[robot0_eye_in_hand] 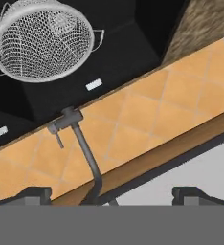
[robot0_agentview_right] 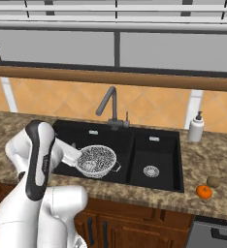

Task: Put the colander in the sink, put the kiwi, orange in the colander, and turn on the sink faucet and pour water over the colander.

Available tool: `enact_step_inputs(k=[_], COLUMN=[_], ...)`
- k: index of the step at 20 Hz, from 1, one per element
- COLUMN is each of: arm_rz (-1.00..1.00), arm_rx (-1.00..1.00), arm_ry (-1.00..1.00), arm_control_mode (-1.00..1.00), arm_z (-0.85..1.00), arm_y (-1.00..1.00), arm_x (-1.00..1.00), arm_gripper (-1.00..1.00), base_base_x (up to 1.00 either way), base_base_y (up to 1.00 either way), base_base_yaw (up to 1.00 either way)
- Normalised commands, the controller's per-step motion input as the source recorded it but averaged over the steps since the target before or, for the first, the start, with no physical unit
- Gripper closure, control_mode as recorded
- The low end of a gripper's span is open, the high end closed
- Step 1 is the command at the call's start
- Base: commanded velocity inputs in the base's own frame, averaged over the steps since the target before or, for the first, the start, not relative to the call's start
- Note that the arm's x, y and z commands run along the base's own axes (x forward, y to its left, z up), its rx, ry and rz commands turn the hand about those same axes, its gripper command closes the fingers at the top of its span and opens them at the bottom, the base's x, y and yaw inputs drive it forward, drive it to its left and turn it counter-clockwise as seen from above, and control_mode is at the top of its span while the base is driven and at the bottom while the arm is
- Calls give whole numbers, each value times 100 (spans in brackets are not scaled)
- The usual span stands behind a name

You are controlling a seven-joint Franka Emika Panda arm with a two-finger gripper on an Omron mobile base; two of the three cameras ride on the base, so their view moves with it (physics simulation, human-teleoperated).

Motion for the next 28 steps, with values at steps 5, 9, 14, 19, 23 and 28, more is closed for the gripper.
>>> enact_step_inputs(k=[5, 9, 14, 19, 23, 28], arm_rz=[-7, -2, 0, 3, 0, 5], arm_rx=[16, 28, 41, 45, 48, 46], arm_ry=[-15, -37, -35, -22, -26, -24], arm_control_mode=[-100, -100, -100, -100, -100, -100], arm_z=[97, 74, 62, 51, 45, 39], arm_y=[0, -21, -50, -63, -78, -70], arm_x=[-55, -73, -66, -47, -47, -30], arm_gripper=[-100, -100, -100, -100, -100, -100], base_base_x=[0, 0, 0, 0, 0, 0], base_base_y=[0, 0, 0, 0, 0, 0], base_base_yaw=[0, 0, 0, 0, 0, 0])
